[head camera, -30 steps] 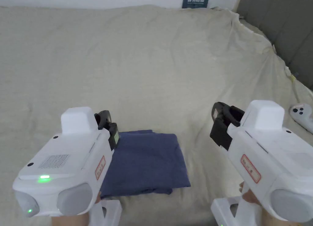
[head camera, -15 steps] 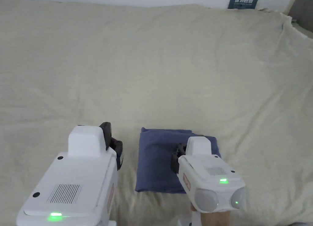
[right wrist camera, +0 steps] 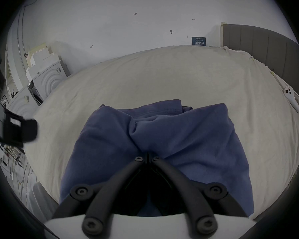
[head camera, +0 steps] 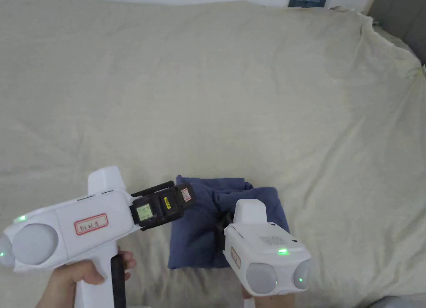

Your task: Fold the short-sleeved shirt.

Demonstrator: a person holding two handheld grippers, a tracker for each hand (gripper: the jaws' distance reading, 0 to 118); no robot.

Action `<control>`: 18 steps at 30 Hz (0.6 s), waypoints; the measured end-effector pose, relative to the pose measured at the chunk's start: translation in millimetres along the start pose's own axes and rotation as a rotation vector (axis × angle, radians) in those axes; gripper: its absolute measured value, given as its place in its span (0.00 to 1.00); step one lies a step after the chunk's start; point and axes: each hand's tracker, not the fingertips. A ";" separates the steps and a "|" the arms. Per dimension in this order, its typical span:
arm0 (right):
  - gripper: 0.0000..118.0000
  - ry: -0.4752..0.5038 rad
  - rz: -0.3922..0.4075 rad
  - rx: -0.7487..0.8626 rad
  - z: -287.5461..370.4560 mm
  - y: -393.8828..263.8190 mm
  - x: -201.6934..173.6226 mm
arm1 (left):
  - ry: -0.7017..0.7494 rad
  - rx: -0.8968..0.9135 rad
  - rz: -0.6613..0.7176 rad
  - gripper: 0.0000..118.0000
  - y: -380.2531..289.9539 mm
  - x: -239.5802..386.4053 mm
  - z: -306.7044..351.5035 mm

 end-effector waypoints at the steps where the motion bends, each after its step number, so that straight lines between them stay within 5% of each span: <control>1: 0.00 0.001 -0.001 -0.002 0.1 0.3 0.2 | -0.047 -0.083 0.036 1.00 4.1 -13.7 -10.0; 7: 0.00 0.006 -0.004 -0.011 0.3 2.9 1.7 | -0.079 -0.421 0.220 0.96 15.7 -77.7 -63.4; 18: 0.00 0.017 -0.040 -0.025 -0.6 5.5 5.4 | -0.247 -0.418 0.163 0.96 20.4 -65.8 -91.0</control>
